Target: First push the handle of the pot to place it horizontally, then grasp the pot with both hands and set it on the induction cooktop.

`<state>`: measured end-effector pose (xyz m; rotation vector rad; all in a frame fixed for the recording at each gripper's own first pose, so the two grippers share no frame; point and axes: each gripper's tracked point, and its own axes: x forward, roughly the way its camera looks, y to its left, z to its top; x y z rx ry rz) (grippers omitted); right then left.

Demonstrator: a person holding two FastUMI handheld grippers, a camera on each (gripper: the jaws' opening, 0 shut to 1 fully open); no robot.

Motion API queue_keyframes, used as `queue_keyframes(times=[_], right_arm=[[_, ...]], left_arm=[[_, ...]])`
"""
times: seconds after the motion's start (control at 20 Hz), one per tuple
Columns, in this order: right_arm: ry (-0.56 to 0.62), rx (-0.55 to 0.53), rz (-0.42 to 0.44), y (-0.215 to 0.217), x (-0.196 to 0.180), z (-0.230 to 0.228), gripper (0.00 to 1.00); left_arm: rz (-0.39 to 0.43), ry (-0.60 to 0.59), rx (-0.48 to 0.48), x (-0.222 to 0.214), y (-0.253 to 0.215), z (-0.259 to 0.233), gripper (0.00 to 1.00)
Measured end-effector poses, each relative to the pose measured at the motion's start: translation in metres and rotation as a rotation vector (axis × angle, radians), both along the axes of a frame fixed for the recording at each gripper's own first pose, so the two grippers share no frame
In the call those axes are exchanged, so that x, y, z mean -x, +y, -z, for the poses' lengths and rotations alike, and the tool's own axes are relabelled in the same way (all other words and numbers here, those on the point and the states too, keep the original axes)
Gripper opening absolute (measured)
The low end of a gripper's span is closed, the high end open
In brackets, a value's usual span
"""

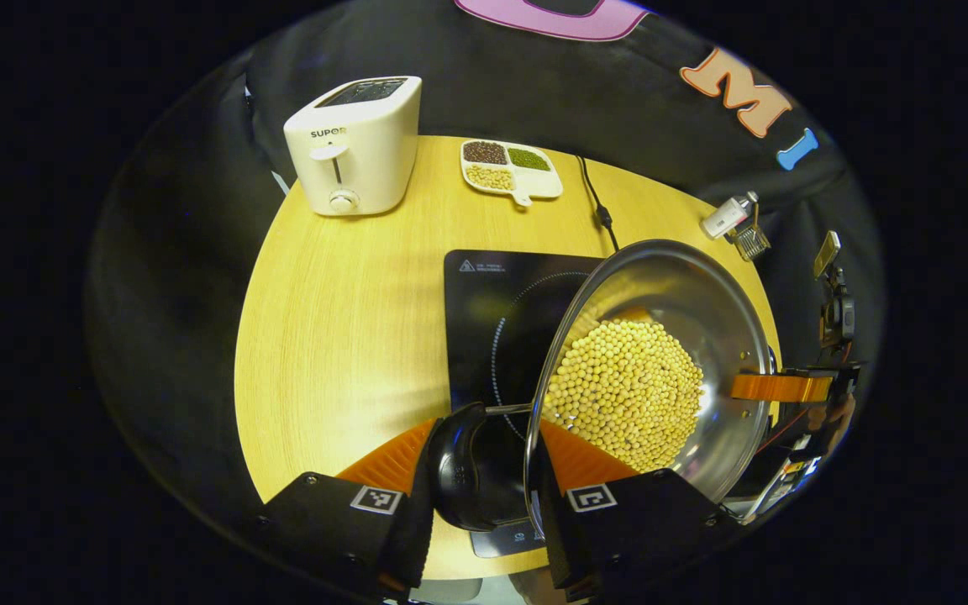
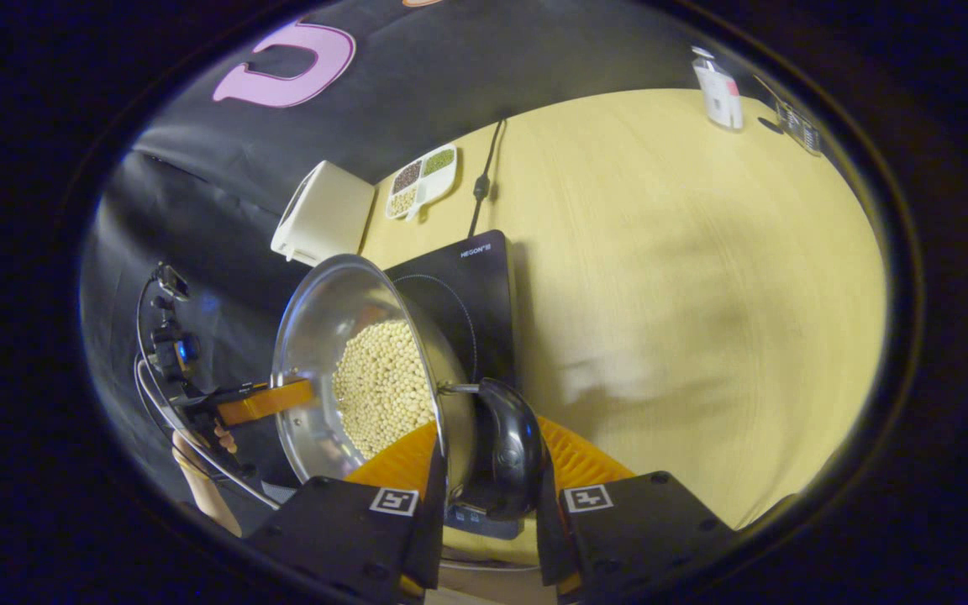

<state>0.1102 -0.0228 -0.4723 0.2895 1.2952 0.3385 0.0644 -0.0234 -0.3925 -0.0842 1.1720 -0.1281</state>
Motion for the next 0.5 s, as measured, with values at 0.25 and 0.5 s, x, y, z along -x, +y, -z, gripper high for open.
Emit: queue_keyframes(times=[0.25, 0.5], right_arm=[[-0.029, 0.018, 0.024, -0.0006, -0.0047, 0.0037, 0.48], [-0.031, 0.027, 0.022, -0.0019, -0.0049, 0.0047, 0.48]], left_arm=[[-0.011, -0.02, -0.03, -0.0037, 0.002, -0.0028, 0.57], [-0.014, -0.012, -0.043, -0.0033, 0.0036, -0.0046, 0.56]])
